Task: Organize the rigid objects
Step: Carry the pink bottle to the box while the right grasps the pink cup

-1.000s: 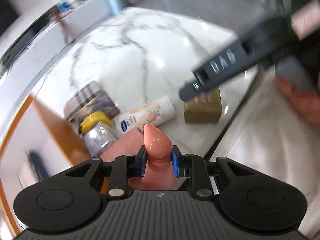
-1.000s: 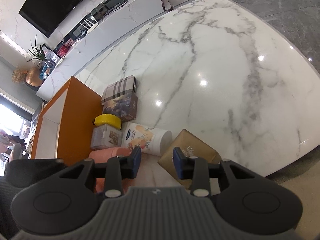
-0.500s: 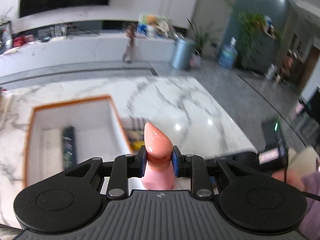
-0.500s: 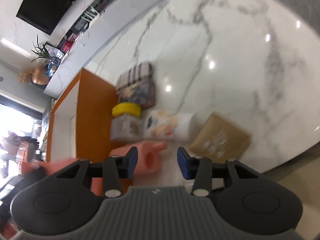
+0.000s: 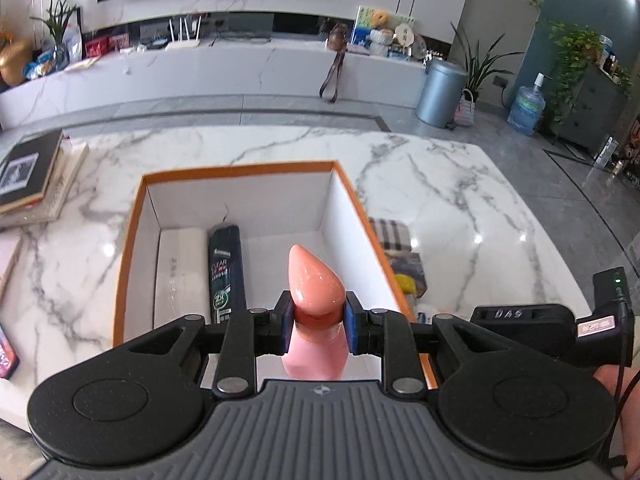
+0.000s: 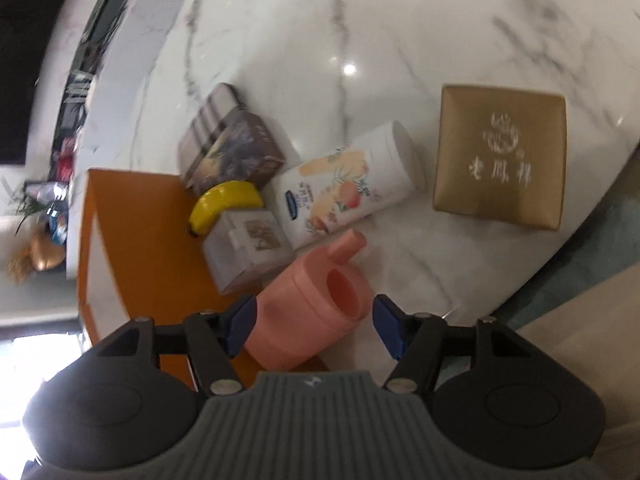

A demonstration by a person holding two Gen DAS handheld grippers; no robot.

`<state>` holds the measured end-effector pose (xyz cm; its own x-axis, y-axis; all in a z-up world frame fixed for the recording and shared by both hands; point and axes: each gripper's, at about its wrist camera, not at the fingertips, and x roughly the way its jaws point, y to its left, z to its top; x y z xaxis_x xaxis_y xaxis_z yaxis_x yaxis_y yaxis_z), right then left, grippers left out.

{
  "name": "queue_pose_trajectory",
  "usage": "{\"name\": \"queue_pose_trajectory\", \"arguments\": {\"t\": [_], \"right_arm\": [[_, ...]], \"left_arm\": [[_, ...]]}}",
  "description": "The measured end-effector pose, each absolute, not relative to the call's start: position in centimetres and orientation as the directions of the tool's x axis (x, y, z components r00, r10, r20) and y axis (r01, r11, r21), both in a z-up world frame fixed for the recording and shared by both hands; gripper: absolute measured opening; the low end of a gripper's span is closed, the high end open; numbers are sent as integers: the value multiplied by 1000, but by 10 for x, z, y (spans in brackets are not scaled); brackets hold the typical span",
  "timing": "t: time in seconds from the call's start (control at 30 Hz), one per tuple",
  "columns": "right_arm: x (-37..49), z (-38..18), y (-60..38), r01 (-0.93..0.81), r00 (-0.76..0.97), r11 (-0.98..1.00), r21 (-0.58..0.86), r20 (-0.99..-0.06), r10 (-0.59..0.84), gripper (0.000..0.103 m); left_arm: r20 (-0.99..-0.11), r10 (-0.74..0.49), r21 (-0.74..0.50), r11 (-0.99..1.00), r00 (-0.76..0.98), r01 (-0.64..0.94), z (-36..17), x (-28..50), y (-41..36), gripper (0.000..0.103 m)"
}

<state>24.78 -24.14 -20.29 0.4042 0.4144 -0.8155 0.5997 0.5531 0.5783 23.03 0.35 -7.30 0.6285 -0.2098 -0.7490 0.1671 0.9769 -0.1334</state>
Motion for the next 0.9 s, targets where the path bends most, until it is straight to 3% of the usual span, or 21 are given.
{"name": "queue_pose_trajectory", "arguments": {"t": [0.33,0.57,0.9], "right_arm": [[263,-216,-239,651,421,493,577,-815,398,72],[257,-222,-233,707,390,414,573,-804,448,69],[250,-194,-227,557,387,642,527,-848,361,66]], "left_arm": [[-774,-243,-179,970,584,166,-96,244,18,28],[-783,-267,-210,964,561,165,-105,245,21,28],[-787,-258,-219,966,561,138,-102,246,35,28]]}}
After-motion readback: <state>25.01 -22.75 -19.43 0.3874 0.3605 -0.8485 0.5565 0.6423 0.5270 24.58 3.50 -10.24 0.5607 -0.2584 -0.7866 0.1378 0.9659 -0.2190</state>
